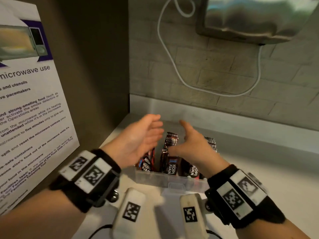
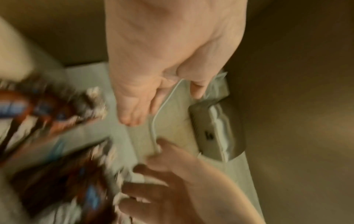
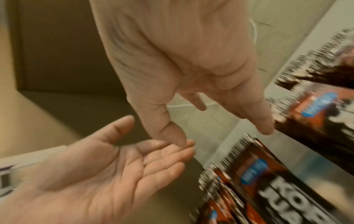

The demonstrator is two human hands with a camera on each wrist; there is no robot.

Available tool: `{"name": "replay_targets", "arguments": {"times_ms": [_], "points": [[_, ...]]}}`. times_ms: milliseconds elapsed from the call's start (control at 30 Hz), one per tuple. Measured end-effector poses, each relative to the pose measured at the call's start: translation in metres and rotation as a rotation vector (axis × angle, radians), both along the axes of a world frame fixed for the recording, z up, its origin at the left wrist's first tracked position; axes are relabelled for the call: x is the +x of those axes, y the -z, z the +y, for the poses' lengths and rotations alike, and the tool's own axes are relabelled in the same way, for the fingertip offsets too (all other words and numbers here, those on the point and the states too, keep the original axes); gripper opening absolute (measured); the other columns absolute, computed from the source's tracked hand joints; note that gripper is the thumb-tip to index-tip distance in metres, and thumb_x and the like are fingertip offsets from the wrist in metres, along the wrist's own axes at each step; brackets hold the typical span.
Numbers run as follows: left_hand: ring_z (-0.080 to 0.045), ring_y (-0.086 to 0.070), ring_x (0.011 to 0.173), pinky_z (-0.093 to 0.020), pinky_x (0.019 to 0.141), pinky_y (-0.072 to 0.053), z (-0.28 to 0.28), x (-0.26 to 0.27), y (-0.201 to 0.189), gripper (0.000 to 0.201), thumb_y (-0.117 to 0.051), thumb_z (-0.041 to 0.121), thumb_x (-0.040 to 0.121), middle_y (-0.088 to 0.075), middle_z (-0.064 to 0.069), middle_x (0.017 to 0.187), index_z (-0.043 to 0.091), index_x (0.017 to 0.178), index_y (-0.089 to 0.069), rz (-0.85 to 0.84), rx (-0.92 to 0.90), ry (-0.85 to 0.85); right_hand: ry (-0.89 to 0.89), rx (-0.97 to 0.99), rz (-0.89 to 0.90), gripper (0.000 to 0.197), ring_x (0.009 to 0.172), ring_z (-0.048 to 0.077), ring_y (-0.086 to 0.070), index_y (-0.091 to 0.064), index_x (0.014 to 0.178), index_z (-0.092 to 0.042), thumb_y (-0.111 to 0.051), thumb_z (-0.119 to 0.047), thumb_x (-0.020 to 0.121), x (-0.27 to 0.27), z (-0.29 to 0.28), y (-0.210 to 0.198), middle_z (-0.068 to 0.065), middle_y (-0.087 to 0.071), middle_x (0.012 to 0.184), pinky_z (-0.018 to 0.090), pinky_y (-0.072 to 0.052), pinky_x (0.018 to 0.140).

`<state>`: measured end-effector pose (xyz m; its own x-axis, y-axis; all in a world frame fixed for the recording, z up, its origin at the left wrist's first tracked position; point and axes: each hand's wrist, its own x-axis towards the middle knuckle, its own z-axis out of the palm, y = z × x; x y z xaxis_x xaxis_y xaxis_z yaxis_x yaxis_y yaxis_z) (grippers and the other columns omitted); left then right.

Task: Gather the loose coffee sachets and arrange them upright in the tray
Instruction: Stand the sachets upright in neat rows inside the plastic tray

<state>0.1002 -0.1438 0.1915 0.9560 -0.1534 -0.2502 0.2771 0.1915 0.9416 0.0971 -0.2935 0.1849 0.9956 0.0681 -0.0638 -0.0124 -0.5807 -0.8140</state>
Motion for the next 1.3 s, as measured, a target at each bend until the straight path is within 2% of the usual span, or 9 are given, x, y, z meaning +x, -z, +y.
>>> {"name": "replay_targets", "arguments": {"times_ms": [133, 300, 433, 533, 633, 867, 1000, 1100, 1300], "points": [[-0.015, -0.059, 0.108, -0.031, 0.094, -0.043, 0.039, -0.003, 0.007, 0.02, -0.056, 0.019, 0.092, -0.066, -0.002, 0.112, 0.017, 0.11, -0.063, -0.139, 0.163, -0.232, 0.16, 0.138, -0.248, 0.047, 0.094, 0.02, -0.061, -0.055, 0.125, -0.015, -0.066, -0.014, 0.08, -0.009, 0.009, -0.016, 0.002, -0.063, 0.103, 0.036, -0.051, 0.084], [-0.015, -0.057, 0.072, -0.03, 0.07, -0.04, 0.039, -0.026, 0.05, 0.026, -0.065, 0.017, 0.057, -0.067, 0.004, 0.07, 0.017, 0.083, -0.064, 0.004, 0.272, -0.061, -0.07, 0.044, -0.013, 0.041, 0.091, 0.024, -0.061, -0.043, 0.119, -0.01, -0.061, -0.007, 0.082, -0.012, 0.055, 0.012, 0.007, -0.059, 0.099, 0.035, -0.05, 0.073], [-0.019, -0.067, 0.089, -0.033, 0.087, -0.047, 0.028, -0.032, 0.081, 0.024, -0.069, 0.026, 0.076, -0.075, -0.004, 0.097, 0.017, 0.098, -0.069, -0.026, 0.322, 0.115, -0.09, -0.059, 0.104, 0.062, 0.109, 0.03, -0.058, -0.021, 0.138, -0.001, -0.052, -0.001, 0.084, 0.0, 0.075, 0.038, 0.018, -0.058, 0.12, 0.031, -0.046, 0.081], [-0.007, -0.069, 0.084, -0.021, 0.078, -0.052, 0.024, -0.026, 0.095, 0.02, -0.049, 0.011, 0.098, -0.076, 0.003, 0.095, 0.022, 0.108, -0.063, -0.04, 0.338, 0.058, -0.062, -0.078, 0.145, 0.075, 0.115, 0.03, -0.056, -0.007, 0.146, 0.0, -0.05, -0.002, 0.085, 0.006, 0.08, 0.05, 0.019, -0.056, 0.127, 0.038, -0.047, 0.098], [-0.004, -0.069, 0.08, -0.017, 0.07, -0.051, 0.024, -0.02, 0.096, 0.024, -0.044, 0.015, 0.101, -0.075, 0.003, 0.097, 0.023, 0.114, -0.062, -0.066, 0.371, 0.027, -0.033, -0.069, 0.151, 0.067, 0.116, 0.029, -0.056, -0.009, 0.146, 0.003, -0.047, -0.005, 0.091, 0.01, 0.081, 0.053, 0.018, -0.056, 0.127, 0.04, -0.046, 0.1], [-0.023, -0.066, 0.105, -0.046, 0.1, -0.048, 0.029, 0.002, 0.093, 0.036, -0.048, 0.011, 0.099, -0.072, -0.003, 0.11, 0.034, 0.123, -0.062, -0.079, 0.344, -0.08, 0.054, 0.023, 0.168, 0.066, 0.105, 0.027, -0.063, -0.019, 0.141, 0.006, -0.055, -0.007, 0.087, 0.02, 0.083, 0.059, 0.016, -0.062, 0.115, 0.041, -0.054, 0.091], [-0.024, -0.068, 0.102, -0.044, 0.098, -0.05, 0.027, 0.002, 0.089, 0.031, -0.043, 0.012, 0.102, -0.073, -0.007, 0.107, 0.026, 0.122, -0.061, -0.017, 0.249, -0.046, 0.056, 0.035, 0.189, 0.064, 0.107, 0.027, -0.062, -0.02, 0.14, 0.007, -0.053, -0.007, 0.087, 0.023, 0.084, 0.062, 0.016, -0.061, 0.117, 0.037, -0.053, 0.09], [-0.029, -0.069, 0.101, -0.045, 0.095, -0.052, 0.027, 0.003, 0.089, 0.03, -0.042, 0.011, 0.101, -0.073, -0.013, 0.106, 0.02, 0.123, -0.061, 0.027, 0.148, -0.036, 0.046, 0.068, 0.193, 0.042, 0.091, 0.021, -0.063, -0.04, 0.127, 0.001, -0.05, -0.008, 0.087, 0.027, 0.084, 0.065, 0.01, -0.063, 0.107, 0.027, -0.051, 0.068], [-0.03, -0.065, 0.107, -0.039, 0.084, -0.056, 0.026, 0.01, 0.085, 0.043, -0.032, 0.006, 0.102, -0.068, -0.011, 0.117, 0.029, 0.127, -0.058, 0.0, 0.109, -0.032, 0.076, 0.182, 0.142, 0.027, 0.087, 0.026, -0.065, -0.052, 0.107, -0.008, -0.05, -0.002, 0.081, 0.026, 0.09, 0.07, 0.013, -0.064, 0.096, 0.043, -0.058, 0.078]]}}
